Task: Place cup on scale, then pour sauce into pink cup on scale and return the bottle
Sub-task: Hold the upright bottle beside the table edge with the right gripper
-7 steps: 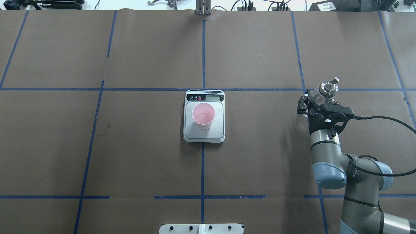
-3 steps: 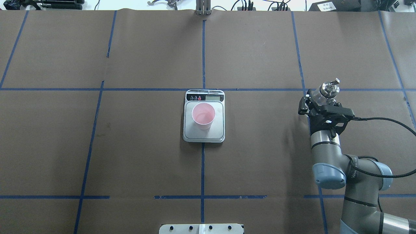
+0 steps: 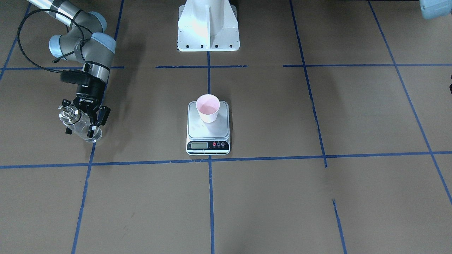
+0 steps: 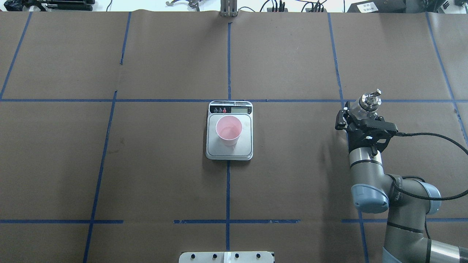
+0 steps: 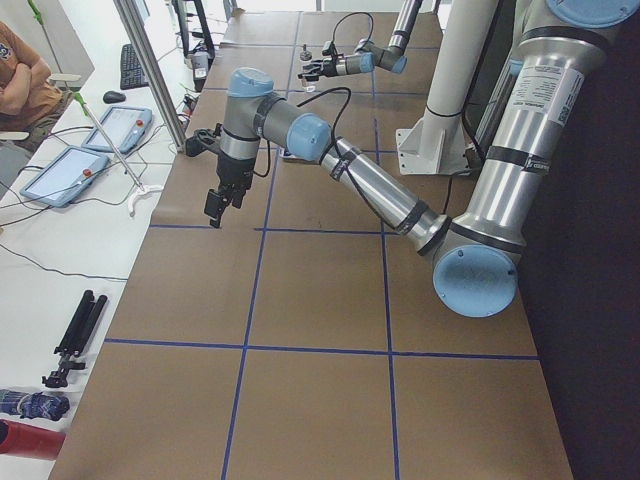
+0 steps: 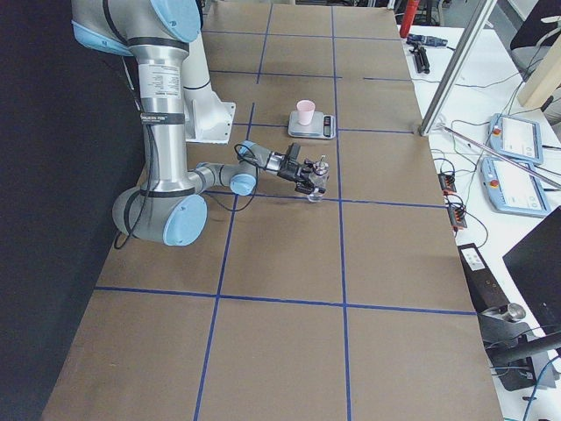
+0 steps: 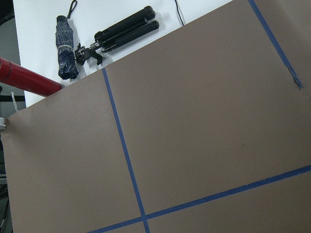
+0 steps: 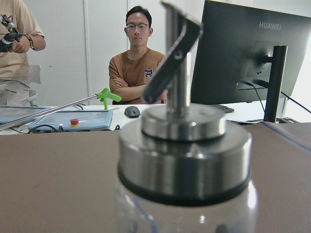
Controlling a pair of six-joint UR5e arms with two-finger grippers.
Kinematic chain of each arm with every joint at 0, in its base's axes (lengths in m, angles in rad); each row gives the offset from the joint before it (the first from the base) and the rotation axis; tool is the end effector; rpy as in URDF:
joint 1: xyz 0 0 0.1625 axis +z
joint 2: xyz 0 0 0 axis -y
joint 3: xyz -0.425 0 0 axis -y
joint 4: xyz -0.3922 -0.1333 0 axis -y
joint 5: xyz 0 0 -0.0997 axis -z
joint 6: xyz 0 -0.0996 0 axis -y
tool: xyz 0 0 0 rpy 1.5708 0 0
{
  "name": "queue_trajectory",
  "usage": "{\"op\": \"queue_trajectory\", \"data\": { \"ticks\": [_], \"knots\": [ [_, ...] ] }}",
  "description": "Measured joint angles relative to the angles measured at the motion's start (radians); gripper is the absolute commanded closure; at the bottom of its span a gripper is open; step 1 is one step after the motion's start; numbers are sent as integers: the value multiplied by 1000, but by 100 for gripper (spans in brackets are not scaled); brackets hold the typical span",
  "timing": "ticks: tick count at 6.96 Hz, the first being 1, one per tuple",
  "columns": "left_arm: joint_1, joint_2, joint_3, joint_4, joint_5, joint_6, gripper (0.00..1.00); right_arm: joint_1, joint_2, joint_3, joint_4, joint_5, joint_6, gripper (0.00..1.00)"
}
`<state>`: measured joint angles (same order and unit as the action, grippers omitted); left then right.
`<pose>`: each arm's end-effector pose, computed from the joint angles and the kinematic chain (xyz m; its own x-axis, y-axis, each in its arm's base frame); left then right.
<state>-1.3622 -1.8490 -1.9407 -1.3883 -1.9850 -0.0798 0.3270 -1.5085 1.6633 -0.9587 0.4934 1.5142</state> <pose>0.0247 -0.5666 0.3711 0.8702 0.2955 -0.3943 -0.1160 0.9006 0.4189 -0.4200 -0.3759 0.4910 0.7222 0.2167 0.6569 -0.6911 0.2649 0.6724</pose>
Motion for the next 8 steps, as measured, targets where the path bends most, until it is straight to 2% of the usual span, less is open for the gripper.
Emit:
{"op": "queue_trajectory", "data": {
  "ticks": [5,7,8],
  "knots": [
    [0,-1,3,0,0,0,0,-7,1,-15,0,-2,0,100],
    [1,-3,4,0,0,0,0,-8,1,-13,0,-2,0,88],
    [0,-3,4,0,0,0,0,-8,1,-9,0,-2,0,69]
  ]
}}
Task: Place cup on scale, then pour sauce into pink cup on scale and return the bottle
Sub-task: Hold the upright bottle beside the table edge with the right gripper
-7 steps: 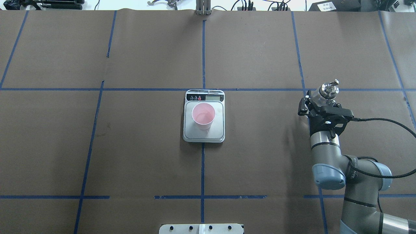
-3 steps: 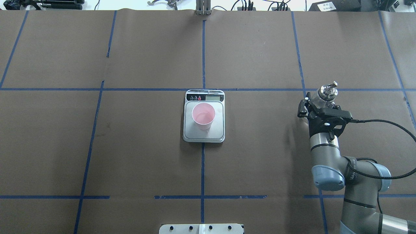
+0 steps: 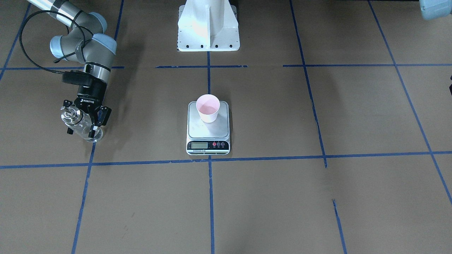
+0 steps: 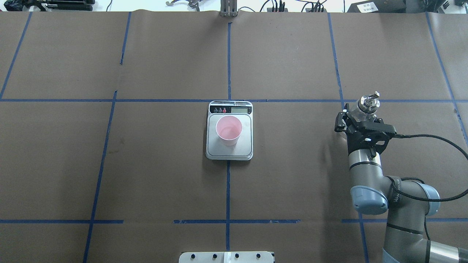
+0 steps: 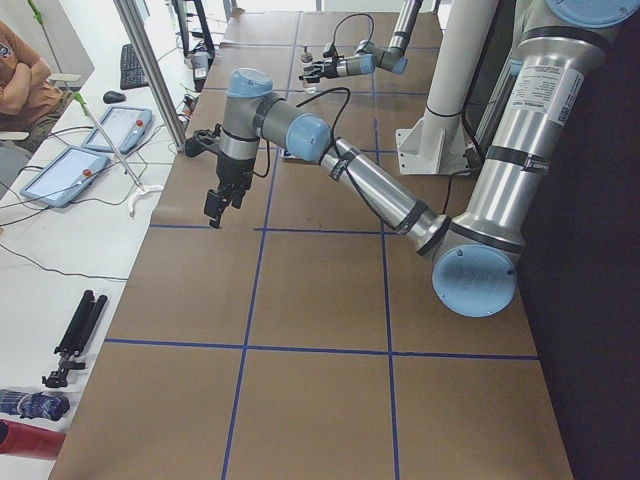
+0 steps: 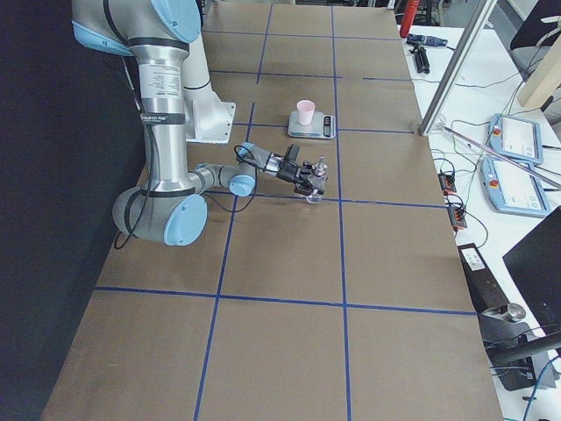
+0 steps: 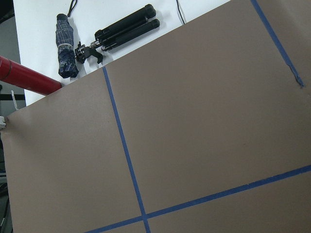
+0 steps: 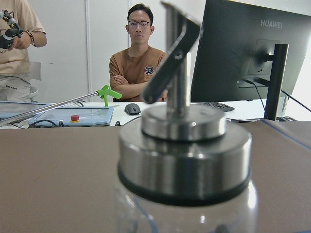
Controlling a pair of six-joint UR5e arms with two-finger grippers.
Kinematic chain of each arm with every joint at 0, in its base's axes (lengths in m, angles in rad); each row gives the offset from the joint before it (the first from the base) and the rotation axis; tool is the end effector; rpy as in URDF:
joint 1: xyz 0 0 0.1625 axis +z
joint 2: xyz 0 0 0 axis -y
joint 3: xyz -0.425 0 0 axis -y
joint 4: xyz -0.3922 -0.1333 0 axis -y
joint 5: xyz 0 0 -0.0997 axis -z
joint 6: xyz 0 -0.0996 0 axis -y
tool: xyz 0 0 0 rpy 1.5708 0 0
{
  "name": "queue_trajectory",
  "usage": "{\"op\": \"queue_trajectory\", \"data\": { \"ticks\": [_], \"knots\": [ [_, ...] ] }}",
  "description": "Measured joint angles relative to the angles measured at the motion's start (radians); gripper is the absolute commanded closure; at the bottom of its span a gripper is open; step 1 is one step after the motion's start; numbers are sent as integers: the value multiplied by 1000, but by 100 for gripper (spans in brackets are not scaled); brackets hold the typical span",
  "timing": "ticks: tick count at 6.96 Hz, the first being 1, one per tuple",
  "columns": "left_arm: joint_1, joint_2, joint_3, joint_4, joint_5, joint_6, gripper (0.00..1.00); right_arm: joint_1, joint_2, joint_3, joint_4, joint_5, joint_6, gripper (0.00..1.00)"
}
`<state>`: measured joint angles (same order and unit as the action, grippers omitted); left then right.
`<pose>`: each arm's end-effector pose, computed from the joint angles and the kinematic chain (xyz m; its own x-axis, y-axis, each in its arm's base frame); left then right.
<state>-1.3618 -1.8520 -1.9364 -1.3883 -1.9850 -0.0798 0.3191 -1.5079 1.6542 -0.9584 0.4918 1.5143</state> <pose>0.0252 -0.5680 0.3713 0.8702 0.2953 -0.3944 -0.1165 0.9011 0.4177 -0.4239 -0.3729 0.4950 0.7289 0.2127 0.6508 -0.6839 0.2706 0.6776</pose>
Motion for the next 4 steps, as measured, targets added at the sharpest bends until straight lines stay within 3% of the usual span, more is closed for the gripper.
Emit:
{"op": "queue_trajectory", "data": {
  "ticks": [1,2,3,4],
  "knots": [
    [0,0,0,0,0,0,0,0,0,2,1,0,1,45],
    [0,-1,0,0,1,0,0,0,0,1,1,0,1,28],
    [0,-1,0,0,1,0,0,0,0,1,1,0,1,0],
    [0,-1,0,0,0,0,0,-1,2,0,1,-1,1,0]
  ]
}}
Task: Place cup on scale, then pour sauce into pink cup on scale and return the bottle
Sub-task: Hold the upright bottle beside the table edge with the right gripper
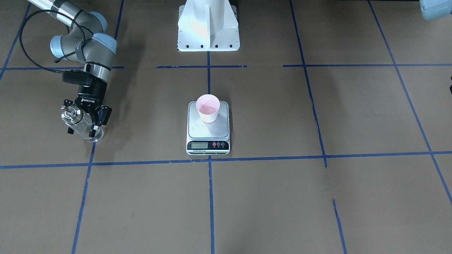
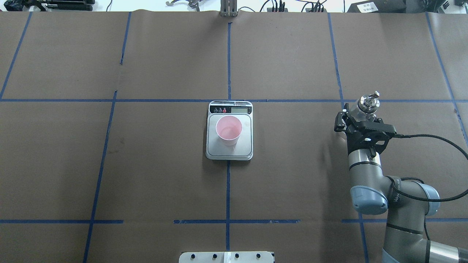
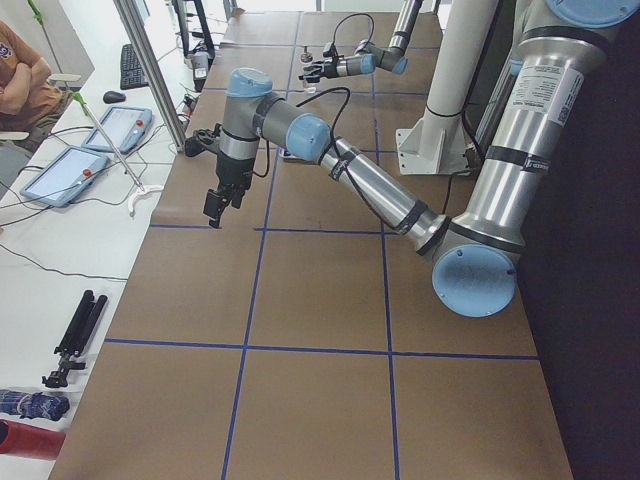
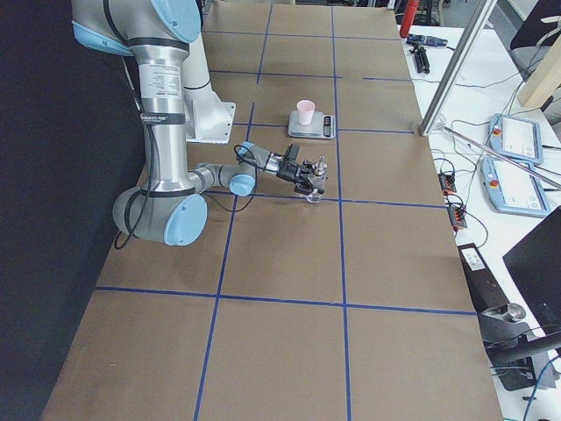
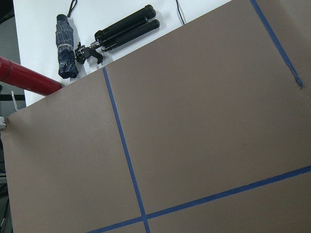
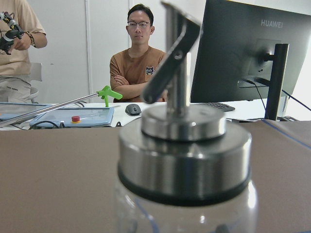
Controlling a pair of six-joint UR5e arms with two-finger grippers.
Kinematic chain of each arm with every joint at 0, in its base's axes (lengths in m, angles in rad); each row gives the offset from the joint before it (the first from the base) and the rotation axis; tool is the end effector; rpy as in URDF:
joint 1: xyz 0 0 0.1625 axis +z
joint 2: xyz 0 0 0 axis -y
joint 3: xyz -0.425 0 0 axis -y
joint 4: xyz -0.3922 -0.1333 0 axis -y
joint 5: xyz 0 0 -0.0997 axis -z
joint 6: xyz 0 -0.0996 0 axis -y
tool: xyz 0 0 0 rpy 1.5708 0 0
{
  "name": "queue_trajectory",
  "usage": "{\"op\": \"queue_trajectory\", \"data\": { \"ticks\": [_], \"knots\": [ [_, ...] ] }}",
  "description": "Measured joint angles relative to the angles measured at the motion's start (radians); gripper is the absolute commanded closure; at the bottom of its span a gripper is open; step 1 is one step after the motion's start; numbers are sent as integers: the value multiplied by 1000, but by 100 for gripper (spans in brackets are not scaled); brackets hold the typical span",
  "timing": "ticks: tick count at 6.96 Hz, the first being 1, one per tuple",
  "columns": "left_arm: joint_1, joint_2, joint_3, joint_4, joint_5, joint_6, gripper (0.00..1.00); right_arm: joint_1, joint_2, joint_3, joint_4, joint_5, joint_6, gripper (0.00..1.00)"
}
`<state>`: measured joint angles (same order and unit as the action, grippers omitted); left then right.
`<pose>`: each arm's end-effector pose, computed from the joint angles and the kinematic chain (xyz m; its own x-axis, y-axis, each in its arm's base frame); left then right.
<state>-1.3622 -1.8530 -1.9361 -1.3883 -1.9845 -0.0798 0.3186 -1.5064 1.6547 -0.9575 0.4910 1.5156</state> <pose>0.0250 -0.5683 0.3709 0.8705 0.2951 -0.3939 -0.1161 0.9008 0.4184 -0.4244 -0.3728 0.4939 0.7263 0.2122 0.6538 -0.6866 0.2693 0.6753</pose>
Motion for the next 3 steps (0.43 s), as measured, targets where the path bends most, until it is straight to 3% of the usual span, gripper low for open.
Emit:
{"op": "queue_trajectory", "data": {
  "ticks": [3],
  "knots": [
    [0,0,-5,0,1,0,0,-1,3,-1,-1,-5,-1,0]
  ]
}}
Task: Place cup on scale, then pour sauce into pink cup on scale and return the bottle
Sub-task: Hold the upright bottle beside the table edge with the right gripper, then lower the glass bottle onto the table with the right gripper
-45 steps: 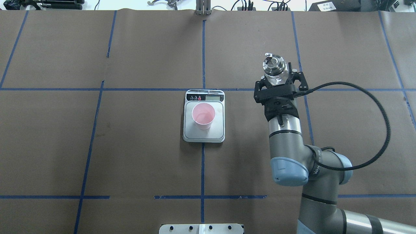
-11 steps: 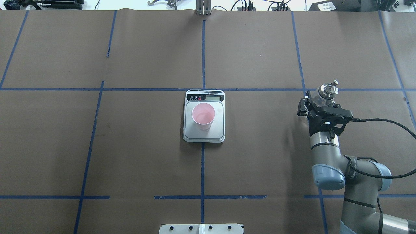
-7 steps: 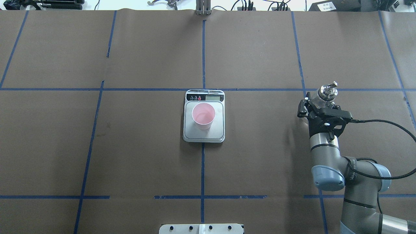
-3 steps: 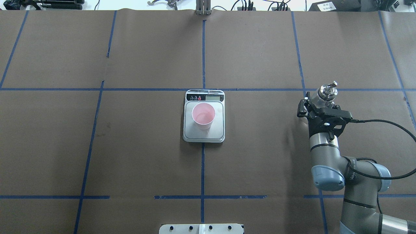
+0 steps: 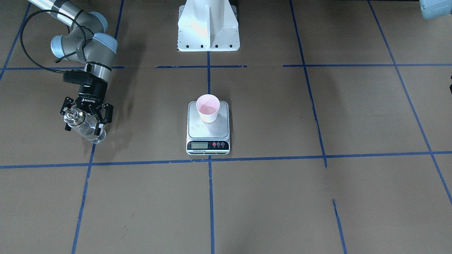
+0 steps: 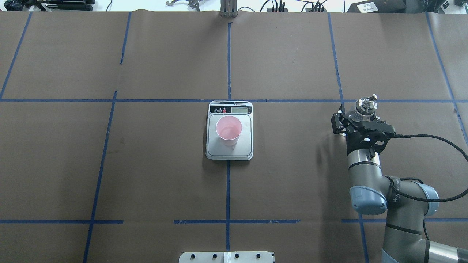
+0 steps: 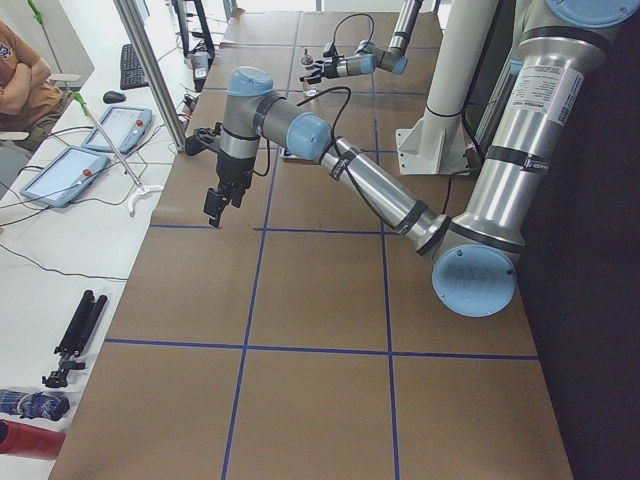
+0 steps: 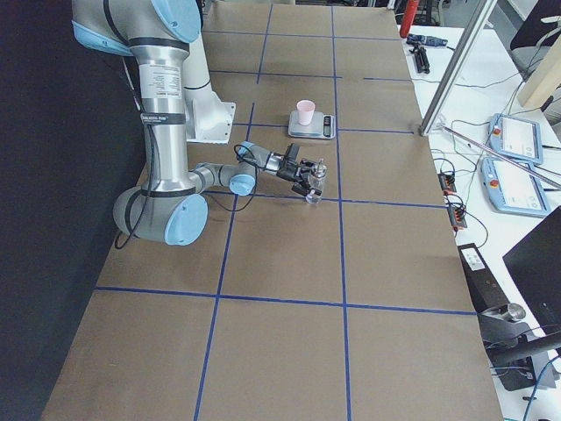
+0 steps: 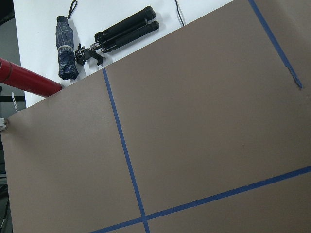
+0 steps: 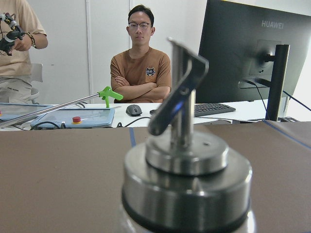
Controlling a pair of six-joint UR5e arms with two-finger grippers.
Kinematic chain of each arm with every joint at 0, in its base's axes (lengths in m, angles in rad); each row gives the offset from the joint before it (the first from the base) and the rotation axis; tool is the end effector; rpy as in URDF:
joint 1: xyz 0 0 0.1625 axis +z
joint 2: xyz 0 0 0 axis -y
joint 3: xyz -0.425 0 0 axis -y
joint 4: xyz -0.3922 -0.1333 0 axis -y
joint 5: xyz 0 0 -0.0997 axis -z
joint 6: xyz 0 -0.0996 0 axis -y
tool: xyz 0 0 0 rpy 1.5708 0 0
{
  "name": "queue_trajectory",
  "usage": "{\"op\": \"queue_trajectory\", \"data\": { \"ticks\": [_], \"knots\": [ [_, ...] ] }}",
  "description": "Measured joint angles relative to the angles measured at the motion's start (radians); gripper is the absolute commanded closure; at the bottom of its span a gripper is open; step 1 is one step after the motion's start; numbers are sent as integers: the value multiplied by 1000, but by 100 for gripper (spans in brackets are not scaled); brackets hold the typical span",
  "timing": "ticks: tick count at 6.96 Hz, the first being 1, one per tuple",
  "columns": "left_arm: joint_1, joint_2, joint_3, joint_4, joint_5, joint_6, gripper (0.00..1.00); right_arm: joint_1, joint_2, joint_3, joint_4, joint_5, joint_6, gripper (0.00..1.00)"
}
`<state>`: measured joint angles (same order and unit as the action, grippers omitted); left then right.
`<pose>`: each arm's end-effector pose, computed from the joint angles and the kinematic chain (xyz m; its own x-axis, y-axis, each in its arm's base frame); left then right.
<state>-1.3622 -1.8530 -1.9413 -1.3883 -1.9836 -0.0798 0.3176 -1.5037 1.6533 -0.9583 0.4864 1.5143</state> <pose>0.0247 -0.5673 0.3687 0.8705 0.2968 -0.3926 -0.1156 0.8987 0.4231 -0.4254 -0.3728 0.4929 0.7271 0.2112 0.6532 -0.6859 0.2658 0.6775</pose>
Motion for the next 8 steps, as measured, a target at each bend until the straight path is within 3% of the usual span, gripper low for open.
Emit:
{"op": "queue_trajectory", "data": {
  "ticks": [8],
  "knots": [
    [2,-11,15,-1,-2,1,0,-32,-18,30,1,-60,1,0]
  ]
}}
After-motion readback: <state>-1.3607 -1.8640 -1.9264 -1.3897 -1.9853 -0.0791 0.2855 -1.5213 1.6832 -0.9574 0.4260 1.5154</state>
